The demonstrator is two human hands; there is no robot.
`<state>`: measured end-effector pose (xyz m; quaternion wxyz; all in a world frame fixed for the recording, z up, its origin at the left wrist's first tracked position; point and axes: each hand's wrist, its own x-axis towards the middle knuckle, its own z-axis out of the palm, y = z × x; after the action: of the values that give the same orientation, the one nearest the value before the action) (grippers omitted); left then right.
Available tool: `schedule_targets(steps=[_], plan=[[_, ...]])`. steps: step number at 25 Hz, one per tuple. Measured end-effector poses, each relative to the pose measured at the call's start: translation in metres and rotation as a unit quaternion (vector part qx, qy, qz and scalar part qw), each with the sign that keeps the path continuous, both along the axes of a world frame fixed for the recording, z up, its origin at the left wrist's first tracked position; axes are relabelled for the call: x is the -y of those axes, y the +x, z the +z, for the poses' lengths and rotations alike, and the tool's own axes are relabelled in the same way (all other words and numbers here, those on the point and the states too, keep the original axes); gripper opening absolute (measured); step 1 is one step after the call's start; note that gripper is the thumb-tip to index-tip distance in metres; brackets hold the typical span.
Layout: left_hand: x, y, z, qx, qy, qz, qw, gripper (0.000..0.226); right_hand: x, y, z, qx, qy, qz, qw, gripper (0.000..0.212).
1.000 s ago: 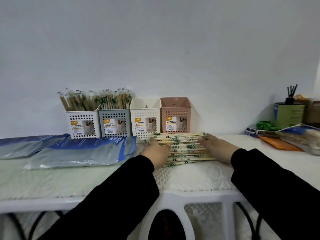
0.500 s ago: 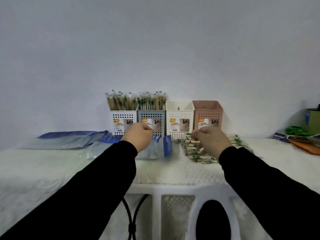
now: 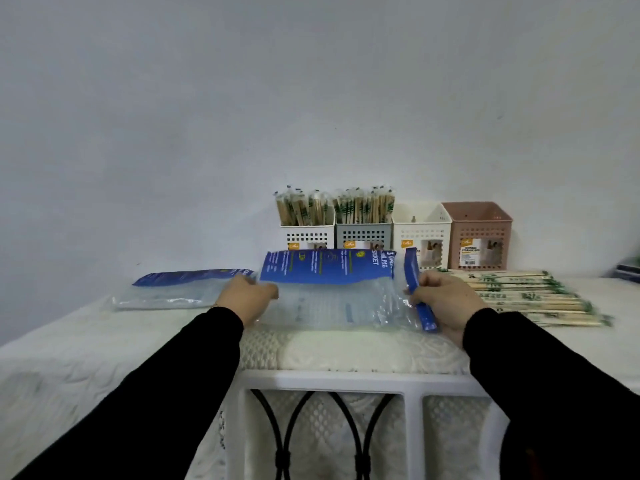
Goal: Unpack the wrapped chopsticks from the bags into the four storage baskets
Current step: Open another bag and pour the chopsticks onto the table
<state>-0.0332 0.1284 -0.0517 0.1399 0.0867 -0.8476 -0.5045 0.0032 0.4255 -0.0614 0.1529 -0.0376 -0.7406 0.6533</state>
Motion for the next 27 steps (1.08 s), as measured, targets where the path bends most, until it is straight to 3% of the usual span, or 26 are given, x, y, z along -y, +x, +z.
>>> schedule_targets(steps=[3,6,10,13,16,17,21,23,25,27], plan=[[0.007,0.001,0.004,-0.057,0.071,-0.041,0.995,0.075,0.003,0.008,-0.004,-0.091,0.001,-0.006,0.996,0.023],[0.001,0.010,0.006,-0.162,0.081,-0.018,0.983,0.060,0.018,0.011,-0.001,-0.115,-0.075,-0.028,0.990,0.013],[0.001,0.018,0.006,-0.273,0.067,0.072,0.957,0.051,0.032,0.011,0.000,-0.186,0.071,-0.166,0.966,0.040],[0.023,0.006,0.006,-0.266,0.056,0.092,0.958,0.047,0.047,0.006,0.003,-0.211,0.118,-0.176,0.954,0.040],[0.056,-0.004,0.004,-0.217,0.145,0.089,0.961,0.025,0.075,-0.004,0.010,-0.204,0.079,-0.149,0.964,0.013],[0.073,-0.004,0.004,-0.208,0.146,0.103,0.962,0.025,0.088,-0.009,0.011,-0.212,0.078,-0.123,0.966,0.018],[0.157,-0.011,0.011,-0.210,-0.029,0.176,0.961,0.015,0.161,-0.042,0.019,-0.254,0.259,-0.009,0.932,0.027],[0.192,-0.025,0.014,-0.223,-0.097,0.174,0.954,0.014,0.196,-0.061,0.025,-0.256,0.288,0.000,0.923,0.028],[0.218,-0.045,0.011,-0.180,-0.174,0.162,0.954,0.030,0.224,-0.086,0.029,-0.231,0.291,0.007,0.928,0.031],[0.237,-0.069,0.001,-0.086,-0.256,0.128,0.954,0.049,0.244,-0.115,0.025,-0.175,0.323,0.026,0.930,0.035]])
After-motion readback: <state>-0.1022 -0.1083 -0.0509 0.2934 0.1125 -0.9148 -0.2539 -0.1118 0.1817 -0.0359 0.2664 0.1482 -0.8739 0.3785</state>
